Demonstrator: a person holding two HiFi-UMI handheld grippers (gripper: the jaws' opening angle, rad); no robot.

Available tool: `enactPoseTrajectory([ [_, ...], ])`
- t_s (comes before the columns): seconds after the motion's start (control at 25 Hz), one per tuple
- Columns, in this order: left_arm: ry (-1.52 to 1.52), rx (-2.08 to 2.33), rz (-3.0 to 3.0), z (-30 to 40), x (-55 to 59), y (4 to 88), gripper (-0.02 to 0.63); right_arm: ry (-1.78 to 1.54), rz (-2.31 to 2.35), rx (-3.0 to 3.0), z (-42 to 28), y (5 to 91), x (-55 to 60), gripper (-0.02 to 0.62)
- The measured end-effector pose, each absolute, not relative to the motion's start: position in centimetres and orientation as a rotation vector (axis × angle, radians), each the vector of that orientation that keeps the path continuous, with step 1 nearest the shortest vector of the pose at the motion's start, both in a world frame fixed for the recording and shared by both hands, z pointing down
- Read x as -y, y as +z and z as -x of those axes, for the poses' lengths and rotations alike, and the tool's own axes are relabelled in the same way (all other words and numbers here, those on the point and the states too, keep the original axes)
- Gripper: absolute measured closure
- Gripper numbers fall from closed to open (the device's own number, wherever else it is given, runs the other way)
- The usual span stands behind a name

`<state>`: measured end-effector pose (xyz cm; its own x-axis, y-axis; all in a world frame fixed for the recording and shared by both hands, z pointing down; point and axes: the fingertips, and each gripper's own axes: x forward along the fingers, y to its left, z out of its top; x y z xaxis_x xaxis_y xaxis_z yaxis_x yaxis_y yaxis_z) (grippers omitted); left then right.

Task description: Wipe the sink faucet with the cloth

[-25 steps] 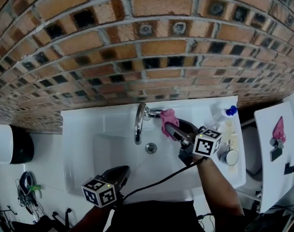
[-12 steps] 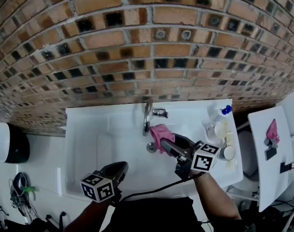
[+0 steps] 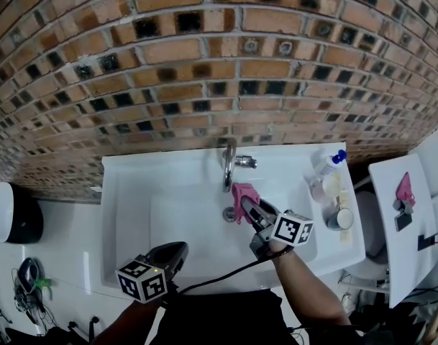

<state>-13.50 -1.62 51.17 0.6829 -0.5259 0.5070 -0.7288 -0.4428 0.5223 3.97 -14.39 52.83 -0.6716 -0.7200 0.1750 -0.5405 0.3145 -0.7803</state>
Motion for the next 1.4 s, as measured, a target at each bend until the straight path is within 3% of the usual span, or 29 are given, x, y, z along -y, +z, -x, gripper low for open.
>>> enactPoseTrajectory([
  [0.56,0.388,1.046,-2.09,17.9,1.7,51.6,0.6,-1.562,1.412,-1.899,-5.3,61.8,24.1,0.443],
  [1.4,0.388,0.973,-2.061,15.4,3.0,53.2,0.6,-1.555,1.225,-1.721,-4.9,57.3,24.7,0.443],
])
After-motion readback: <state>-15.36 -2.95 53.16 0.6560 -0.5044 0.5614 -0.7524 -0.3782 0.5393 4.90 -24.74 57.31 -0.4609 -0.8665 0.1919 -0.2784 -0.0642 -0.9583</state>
